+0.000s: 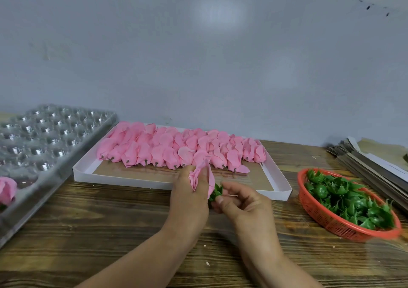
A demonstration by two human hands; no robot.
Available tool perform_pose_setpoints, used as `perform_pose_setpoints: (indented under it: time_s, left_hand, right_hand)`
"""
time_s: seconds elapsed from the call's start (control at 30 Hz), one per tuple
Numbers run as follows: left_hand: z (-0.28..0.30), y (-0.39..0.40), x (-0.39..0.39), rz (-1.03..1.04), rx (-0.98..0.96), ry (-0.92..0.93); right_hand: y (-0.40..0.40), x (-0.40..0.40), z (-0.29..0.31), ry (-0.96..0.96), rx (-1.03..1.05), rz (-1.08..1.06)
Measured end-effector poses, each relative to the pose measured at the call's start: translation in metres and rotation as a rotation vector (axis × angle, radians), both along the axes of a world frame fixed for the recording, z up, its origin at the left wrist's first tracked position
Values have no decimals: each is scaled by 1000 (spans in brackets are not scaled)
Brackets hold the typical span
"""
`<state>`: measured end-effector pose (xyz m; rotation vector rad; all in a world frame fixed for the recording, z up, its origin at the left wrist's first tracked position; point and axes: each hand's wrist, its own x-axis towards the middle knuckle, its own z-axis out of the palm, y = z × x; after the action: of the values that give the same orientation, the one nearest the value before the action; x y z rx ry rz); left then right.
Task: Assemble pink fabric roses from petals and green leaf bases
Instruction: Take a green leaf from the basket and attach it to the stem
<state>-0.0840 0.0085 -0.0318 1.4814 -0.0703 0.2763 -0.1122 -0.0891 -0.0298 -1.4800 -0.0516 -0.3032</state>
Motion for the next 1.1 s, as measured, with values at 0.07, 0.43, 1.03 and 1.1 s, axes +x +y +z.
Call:
perform_pose_setpoints:
  time_s: [0.07, 0.43, 1.03, 1.1]
  left_hand:
    - [0, 0, 1, 28, 77, -27]
    - [-2, -2, 0, 66, 243, -99]
    - [-10, -4, 2, 125, 240, -84]
    - [-11, -5, 4, 71, 123, -17]
  right_hand:
    - [2, -1, 0, 15, 11, 48]
    - [2, -2, 0, 101, 158, 136]
    - [12, -8, 4, -20, -108, 88]
    - [12, -7, 4, 47, 46, 114]
